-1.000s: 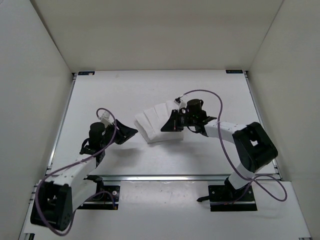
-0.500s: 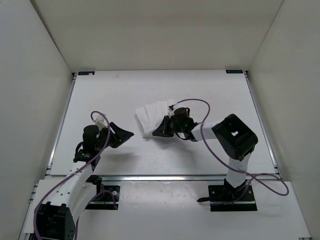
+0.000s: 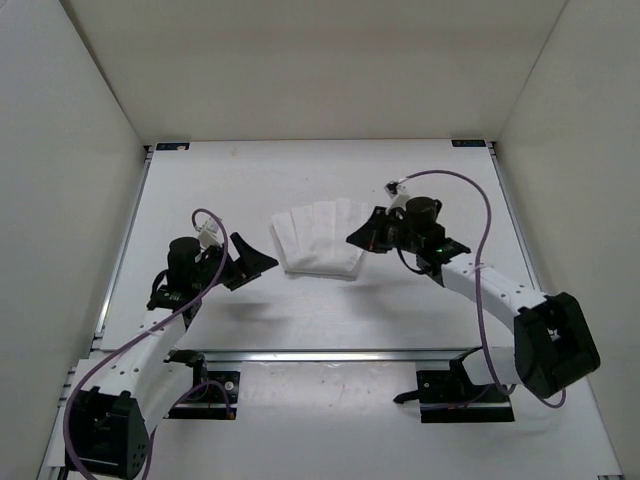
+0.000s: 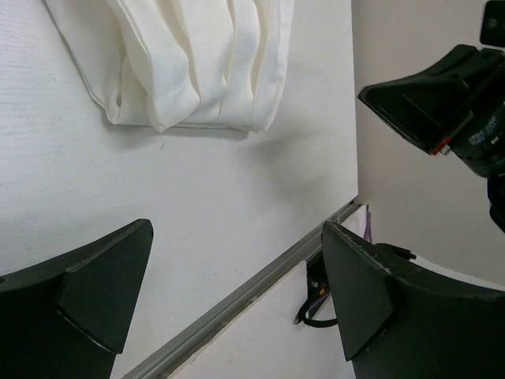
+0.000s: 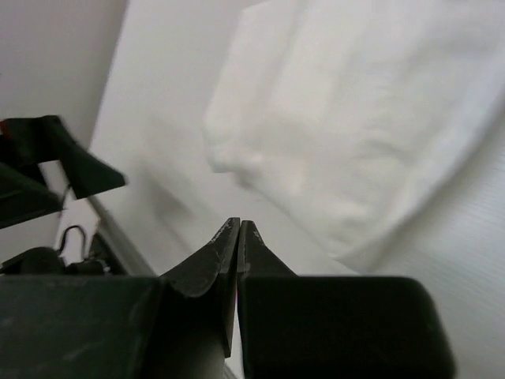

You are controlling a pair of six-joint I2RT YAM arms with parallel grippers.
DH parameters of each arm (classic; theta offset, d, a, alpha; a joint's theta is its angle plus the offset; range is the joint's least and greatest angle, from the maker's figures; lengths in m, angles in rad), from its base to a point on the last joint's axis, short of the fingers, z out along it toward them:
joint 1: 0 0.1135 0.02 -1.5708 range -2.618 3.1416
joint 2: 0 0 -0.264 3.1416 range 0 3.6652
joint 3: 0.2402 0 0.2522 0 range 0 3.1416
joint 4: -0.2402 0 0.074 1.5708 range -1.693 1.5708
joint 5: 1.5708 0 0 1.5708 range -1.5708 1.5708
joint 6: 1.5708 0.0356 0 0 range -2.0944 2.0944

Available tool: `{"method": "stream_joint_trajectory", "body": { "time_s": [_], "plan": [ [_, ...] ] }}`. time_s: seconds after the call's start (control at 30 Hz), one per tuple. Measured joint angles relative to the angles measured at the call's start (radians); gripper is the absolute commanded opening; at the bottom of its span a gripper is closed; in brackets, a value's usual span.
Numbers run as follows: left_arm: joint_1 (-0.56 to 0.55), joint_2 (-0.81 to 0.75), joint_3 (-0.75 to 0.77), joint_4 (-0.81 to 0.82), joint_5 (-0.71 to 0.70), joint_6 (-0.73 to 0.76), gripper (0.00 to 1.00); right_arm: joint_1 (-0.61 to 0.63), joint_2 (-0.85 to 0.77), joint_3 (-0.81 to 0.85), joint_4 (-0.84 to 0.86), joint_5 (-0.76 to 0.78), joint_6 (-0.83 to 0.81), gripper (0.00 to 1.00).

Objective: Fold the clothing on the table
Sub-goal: Fold the skirt

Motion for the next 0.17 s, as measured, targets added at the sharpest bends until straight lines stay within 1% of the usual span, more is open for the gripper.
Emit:
{"method": "stream_joint_trajectory", "body": {
  "time_s": [0.13,0.17],
  "plan": [
    [-0.035,-0.005,0.047,-0.066,-0.055,0.072,0.99,-0.122,-0.047,-0.066,-0.099,0.010,-0.079,0.00],
    [-0.035,-0.005,0.057,-0.076,-0.061,0.087,0.99,-0.135,-0.048,-0.073,-0.132,0.018,-0.097,0.03]
  ]
}}
